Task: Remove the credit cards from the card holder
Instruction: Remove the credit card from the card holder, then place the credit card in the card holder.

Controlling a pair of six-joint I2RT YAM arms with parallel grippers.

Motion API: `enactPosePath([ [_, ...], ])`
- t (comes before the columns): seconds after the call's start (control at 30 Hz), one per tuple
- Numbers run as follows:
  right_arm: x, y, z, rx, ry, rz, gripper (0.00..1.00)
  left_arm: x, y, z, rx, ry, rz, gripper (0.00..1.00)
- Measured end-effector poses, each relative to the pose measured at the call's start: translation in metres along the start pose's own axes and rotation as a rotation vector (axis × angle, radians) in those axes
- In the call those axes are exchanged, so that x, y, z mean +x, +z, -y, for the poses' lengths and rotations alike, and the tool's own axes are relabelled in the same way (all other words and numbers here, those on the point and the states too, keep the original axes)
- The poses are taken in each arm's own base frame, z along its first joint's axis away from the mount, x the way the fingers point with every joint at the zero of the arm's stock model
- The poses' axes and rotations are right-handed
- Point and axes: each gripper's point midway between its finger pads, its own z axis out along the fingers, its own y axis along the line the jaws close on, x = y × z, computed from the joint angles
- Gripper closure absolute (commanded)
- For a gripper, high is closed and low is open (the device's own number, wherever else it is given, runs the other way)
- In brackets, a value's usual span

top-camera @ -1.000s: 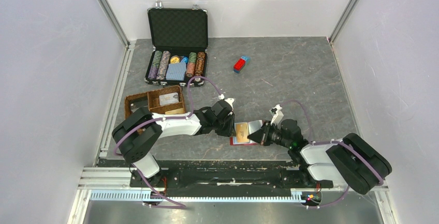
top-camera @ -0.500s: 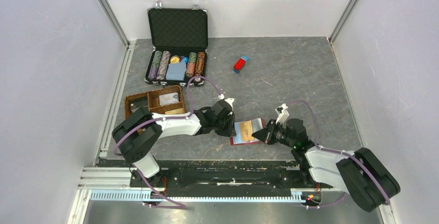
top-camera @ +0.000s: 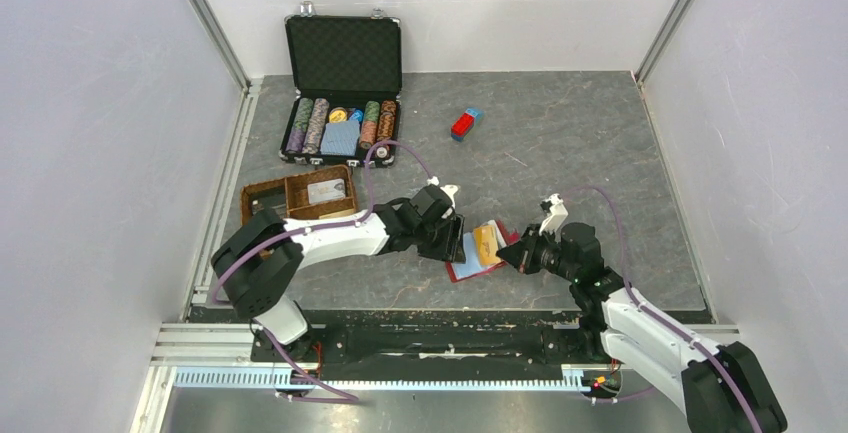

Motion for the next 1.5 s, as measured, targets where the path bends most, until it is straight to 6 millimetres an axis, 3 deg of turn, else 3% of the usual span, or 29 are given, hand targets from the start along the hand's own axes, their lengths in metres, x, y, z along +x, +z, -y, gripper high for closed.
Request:
enactPosePath([
  [0.27, -0.018, -0.002, -0.013, -0.031, -0.106, -0.003, 1.0, -0.046, -0.057, 0.039, 0.081, 0.104, 0.123, 0.32],
  [0.4, -0.019, -0.004, -0.023, -0.075, -0.144, -0.026, 1.0, -0.06, -0.08, 0.038, 0.092, 0.141, 0.173, 0.28],
  [0.63, -0.024, -0.007, -0.046, -0.178, -0.197, -0.056, 1.0, -0.055, -0.096, 0.02, 0.069, 0.201, 0.119, 0.25],
  [0.77, -0.024, -0.009, -0.062, -0.268, -0.214, -0.084, 1.0, -0.052, -0.108, 0.031, 0.109, 0.273, 0.068, 0.27],
  [0.97, -0.029, -0.021, -0.101, -0.482, -0.239, -0.078, 1.0, -0.053, -0.12, 0.045, 0.169, 0.37, 0.028, 0.26],
  [1.1, -0.029, -0.029, -0.112, -0.548, -0.255, -0.072, 1.0, -0.045, -0.123, 0.048, 0.198, 0.389, -0.009, 0.27],
  [1.27, -0.021, -0.036, -0.118, -0.613, -0.239, -0.076, 1.0, -0.04, -0.126, 0.054, 0.26, 0.413, -0.031, 0.35],
  [1.5, -0.018, -0.039, -0.121, -0.637, -0.233, -0.083, 1.0, -0.039, -0.131, 0.067, 0.365, 0.415, -0.044, 0.69],
])
